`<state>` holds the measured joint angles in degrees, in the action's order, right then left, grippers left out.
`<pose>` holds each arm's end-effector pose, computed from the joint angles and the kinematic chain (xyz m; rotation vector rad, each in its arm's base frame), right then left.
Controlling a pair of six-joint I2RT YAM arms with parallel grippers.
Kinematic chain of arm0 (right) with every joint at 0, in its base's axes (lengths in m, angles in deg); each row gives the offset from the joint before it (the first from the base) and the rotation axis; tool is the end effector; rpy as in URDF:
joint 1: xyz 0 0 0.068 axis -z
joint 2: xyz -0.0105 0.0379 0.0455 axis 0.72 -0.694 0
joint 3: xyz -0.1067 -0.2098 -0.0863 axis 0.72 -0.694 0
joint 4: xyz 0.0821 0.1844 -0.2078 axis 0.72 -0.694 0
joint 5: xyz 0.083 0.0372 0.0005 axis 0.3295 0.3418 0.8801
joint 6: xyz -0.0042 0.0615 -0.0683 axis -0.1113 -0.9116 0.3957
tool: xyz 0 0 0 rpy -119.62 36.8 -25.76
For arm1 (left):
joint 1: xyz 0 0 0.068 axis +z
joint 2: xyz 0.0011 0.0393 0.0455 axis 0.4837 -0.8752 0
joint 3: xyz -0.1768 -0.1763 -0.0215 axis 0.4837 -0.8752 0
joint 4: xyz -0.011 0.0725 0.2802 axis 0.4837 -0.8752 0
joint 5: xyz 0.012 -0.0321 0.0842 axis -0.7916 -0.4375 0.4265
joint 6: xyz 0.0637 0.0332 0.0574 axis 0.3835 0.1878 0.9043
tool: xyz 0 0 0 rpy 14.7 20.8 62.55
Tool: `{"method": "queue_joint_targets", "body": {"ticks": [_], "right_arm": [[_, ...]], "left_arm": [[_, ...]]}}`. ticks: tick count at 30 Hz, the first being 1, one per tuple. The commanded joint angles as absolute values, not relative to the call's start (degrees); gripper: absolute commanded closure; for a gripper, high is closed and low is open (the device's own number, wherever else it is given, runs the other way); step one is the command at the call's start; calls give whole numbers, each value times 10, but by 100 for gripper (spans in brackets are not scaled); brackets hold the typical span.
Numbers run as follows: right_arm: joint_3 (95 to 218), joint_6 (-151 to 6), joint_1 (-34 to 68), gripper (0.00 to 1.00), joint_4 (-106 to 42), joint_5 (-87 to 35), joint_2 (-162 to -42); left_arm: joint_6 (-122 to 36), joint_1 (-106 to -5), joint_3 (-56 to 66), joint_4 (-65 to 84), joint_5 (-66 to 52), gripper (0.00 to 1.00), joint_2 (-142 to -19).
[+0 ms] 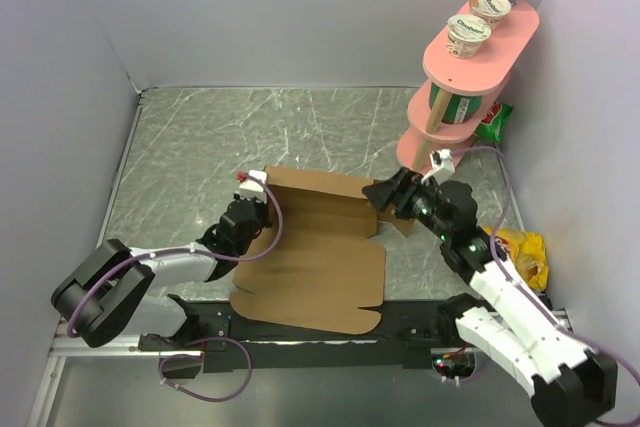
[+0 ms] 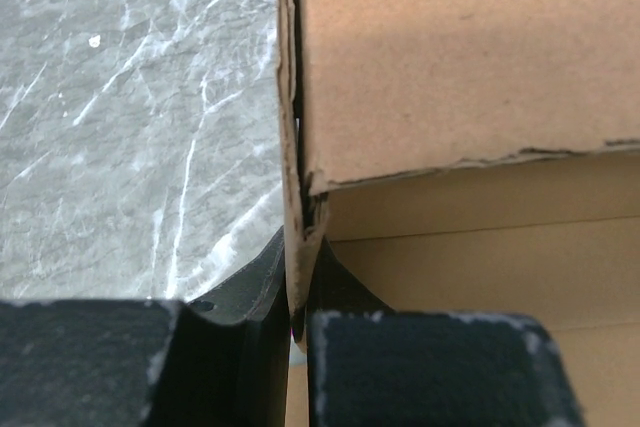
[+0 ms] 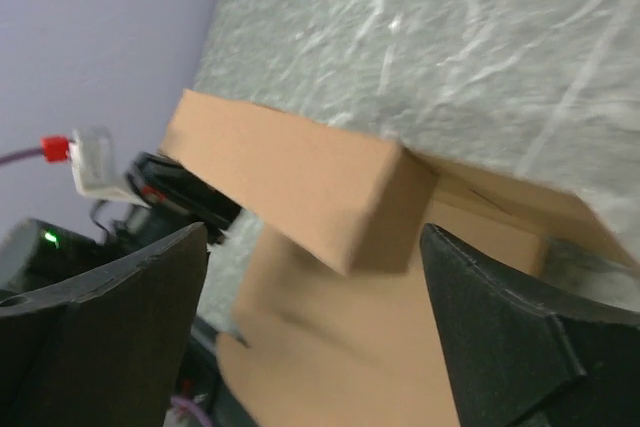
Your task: Fold the paper box
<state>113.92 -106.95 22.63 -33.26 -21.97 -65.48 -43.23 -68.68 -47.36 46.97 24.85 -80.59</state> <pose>0.2506 0.1267 0.2513 0.1405 1.9020 0.9675 0.2583 -0.1719 0.1126 0.1578 1.8304 -0.2533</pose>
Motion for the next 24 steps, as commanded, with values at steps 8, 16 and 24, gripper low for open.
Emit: {"method": "queue_joint_targets", "body": {"ticks": [8, 16, 24], "right_arm": [[1090, -1034, 80, 25, -433, -454, -638], [1113, -1006, 56, 40, -349, -573, -795], [1087, -1023, 57, 55, -286, -618, -818]], "left_arm": [[-468, -622, -445, 446, 180, 88, -794], [-465, -622, -447, 452, 168, 89, -801], [-464, -622, -442, 450, 163, 88, -815]]}}
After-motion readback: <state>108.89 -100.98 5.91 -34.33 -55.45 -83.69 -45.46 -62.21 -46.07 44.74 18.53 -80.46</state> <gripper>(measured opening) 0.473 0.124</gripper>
